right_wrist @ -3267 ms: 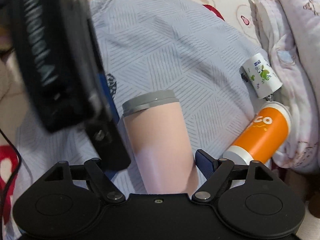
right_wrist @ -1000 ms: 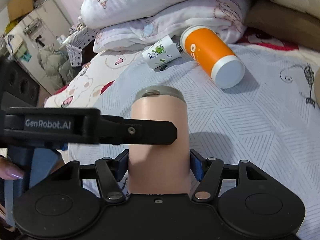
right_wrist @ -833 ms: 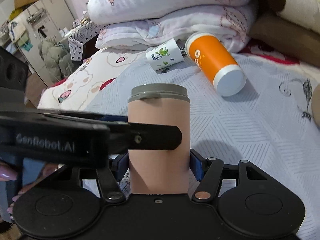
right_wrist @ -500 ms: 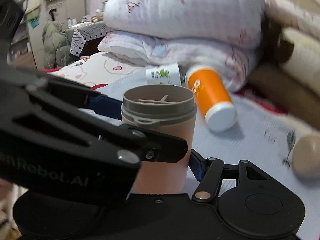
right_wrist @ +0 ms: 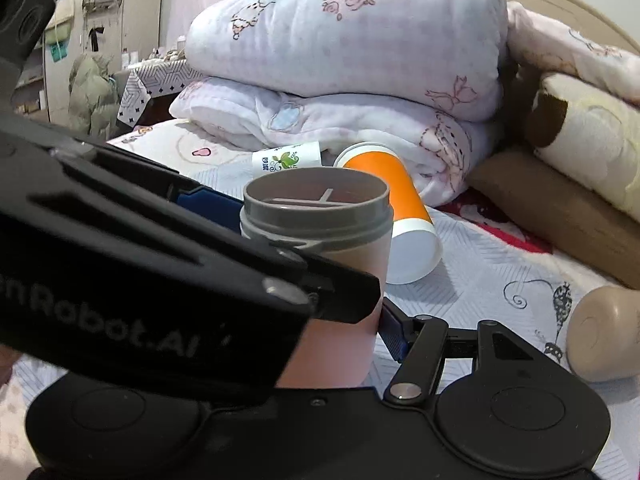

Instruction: Flip cup upright

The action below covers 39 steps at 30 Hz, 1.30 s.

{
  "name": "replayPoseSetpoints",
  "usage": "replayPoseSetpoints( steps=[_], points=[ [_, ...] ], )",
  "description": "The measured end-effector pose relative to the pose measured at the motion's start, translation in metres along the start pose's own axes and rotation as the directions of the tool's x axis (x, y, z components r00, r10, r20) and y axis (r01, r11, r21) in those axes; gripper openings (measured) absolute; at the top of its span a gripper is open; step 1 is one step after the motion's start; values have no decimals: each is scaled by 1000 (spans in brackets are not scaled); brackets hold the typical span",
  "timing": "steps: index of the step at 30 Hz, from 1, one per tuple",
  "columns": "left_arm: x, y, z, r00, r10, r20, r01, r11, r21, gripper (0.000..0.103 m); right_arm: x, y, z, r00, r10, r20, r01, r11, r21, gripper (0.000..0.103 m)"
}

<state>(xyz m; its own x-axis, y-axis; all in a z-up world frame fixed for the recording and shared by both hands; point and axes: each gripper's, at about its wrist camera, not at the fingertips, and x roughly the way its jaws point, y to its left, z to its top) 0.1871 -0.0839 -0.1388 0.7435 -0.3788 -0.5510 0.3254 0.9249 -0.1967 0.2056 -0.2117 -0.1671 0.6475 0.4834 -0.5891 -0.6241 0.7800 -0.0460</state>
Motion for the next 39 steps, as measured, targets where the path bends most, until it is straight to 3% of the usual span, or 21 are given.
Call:
replayPoseSetpoints(
  steps=[9, 15, 19, 29, 35, 39],
  points=[
    [-1, -11, -3, 1000, -22, -11, 22, 999, 32, 64, 0, -5, -3, 998, 10, -60, -6, 997, 72, 67],
    [-2, 5, 0, 998, -41, -37, 38, 997, -73, 72, -5, -6, 5, 996, -16, -85, 23, 996, 84, 83],
    [-3, 9, 3, 997, -48, -62, 39, 990, -133, 74, -17, -13, 12, 991, -9, -133, 26, 991, 129, 84],
    [-26, 7, 4, 992, -68, -105, 50, 986, -159, 78, -41, -10, 13, 973, -26, -229, 70, 980, 186, 84],
    [-49, 4, 9, 989, -50, -142, 30, 990, -135, 78, -70, 9, 9, 976, -55, -209, 97, 976, 194, 84],
    [-80, -6, 19, 983, -18, -180, 10, 999, -45, 78, -105, 22, 12, 987, -55, -151, 88, 972, 216, 84]
  ],
)
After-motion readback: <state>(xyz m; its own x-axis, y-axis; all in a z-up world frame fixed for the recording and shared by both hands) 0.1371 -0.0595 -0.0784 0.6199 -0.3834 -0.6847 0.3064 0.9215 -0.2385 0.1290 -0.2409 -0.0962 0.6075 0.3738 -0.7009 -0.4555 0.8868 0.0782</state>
